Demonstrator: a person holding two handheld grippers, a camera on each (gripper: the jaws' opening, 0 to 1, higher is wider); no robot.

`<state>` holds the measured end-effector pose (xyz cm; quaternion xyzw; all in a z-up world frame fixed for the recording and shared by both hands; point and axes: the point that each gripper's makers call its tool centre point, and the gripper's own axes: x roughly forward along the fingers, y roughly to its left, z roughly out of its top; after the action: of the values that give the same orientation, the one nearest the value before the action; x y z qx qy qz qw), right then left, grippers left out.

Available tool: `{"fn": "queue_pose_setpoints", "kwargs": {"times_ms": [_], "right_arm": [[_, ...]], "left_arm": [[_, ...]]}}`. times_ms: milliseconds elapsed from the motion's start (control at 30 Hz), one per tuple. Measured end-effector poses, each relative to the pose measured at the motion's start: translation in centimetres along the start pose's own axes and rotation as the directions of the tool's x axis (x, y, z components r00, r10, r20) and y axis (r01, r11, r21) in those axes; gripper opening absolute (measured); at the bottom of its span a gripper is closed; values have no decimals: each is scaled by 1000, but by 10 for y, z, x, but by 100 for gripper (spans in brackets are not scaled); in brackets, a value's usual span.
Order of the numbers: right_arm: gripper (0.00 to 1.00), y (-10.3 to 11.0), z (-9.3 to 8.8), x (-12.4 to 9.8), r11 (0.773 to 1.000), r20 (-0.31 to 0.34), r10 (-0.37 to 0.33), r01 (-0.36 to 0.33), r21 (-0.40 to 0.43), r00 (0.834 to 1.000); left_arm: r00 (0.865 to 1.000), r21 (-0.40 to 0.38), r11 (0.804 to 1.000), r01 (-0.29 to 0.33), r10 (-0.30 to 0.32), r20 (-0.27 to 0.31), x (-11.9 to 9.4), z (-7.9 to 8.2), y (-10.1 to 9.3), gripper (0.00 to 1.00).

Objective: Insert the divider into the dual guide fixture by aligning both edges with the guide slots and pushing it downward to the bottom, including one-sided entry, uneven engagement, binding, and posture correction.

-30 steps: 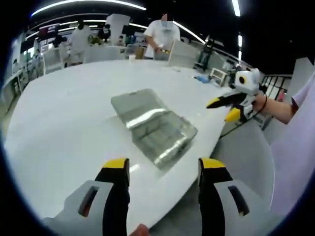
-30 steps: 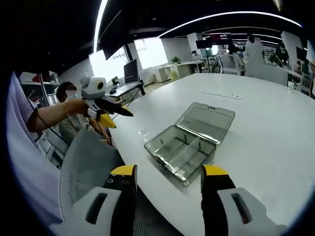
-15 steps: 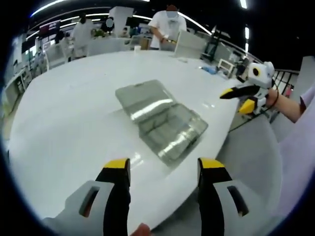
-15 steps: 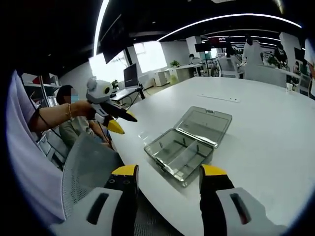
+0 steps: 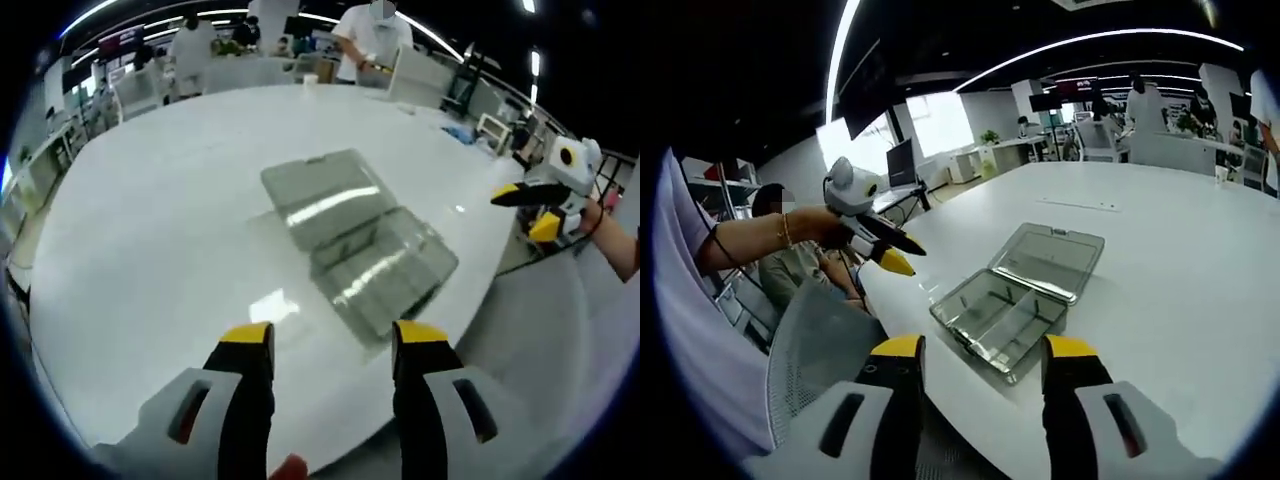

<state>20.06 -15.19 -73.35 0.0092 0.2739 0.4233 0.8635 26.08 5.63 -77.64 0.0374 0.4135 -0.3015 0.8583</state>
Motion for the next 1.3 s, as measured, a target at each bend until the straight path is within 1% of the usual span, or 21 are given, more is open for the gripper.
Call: {"fn": "queue_pose_setpoints", "kwargs": {"times_ms": [67,200,233,267,333,367,500,567,667,733,800,833,933,1033,1167,1300], "right_arm": [[43,1,1,0,1000,3,4,-4,-2,1000],[43,2,3,-1,1000,7,10,-10,-9,1000],[43,2,3,-2,1000,5,10,-10,-11,1000],[43,2,3,-2,1000,-1,10,-10,-16,1000],[43,3,2,-3,1000,-6,13,-13,-27,1000],[43,4,2,-3,999,-11,15,-15,-33,1000],[43,7,3,-4,998,-20,19,-20,-55,1000],[43,9,5,-4,998,-21,22,-23,-65,1000],[43,12,9,-3,997,-13,30,-31,-74,999],[43,15,10,-2,995,-17,30,-32,-90,999],[42,17,10,-1,993,-22,32,-34,-110,999],[42,19,10,-1,993,-23,36,-38,-115,999],[42,23,11,-1,991,-23,48,-50,-124,999],[42,23,11,-2,990,-24,49,-52,-131,999],[42,21,13,-3,991,-15,49,-51,-127,999],[41,19,15,-3,991,-7,48,-48,-123,999]], "left_arm": [[1000,-14,1000,-12,12,-4,3,1,1,44],[999,-71,997,-36,33,-40,9,-3,6,44],[996,-105,993,-50,43,-75,11,-8,8,44],[993,-118,990,-71,59,-105,11,-13,11,44],[992,-114,990,-83,70,-109,16,-14,16,44],[990,-118,989,-91,76,-123,18,-16,17,44],[985,-160,981,-112,88,-151,23,-20,22,44],[982,-168,978,-123,95,-165,26,-21,26,44],[973,-166,975,-148,114,-199,28,-25,29,45],[968,-183,970,-157,115,-223,30,-29,30,45],[963,-214,960,-181,129,-235,31,-31,34,45],[962,-208,961,-184,133,-238,33,-32,35,45],[951,-218,955,-199,135,-277,38,-38,34,45],[947,-237,948,-211,138,-289,42,-38,35,44],[946,-264,939,-221,141,-291,47,-34,34,43],[942,-264,937,-228,144,-302,49,-34,31,43]]}}
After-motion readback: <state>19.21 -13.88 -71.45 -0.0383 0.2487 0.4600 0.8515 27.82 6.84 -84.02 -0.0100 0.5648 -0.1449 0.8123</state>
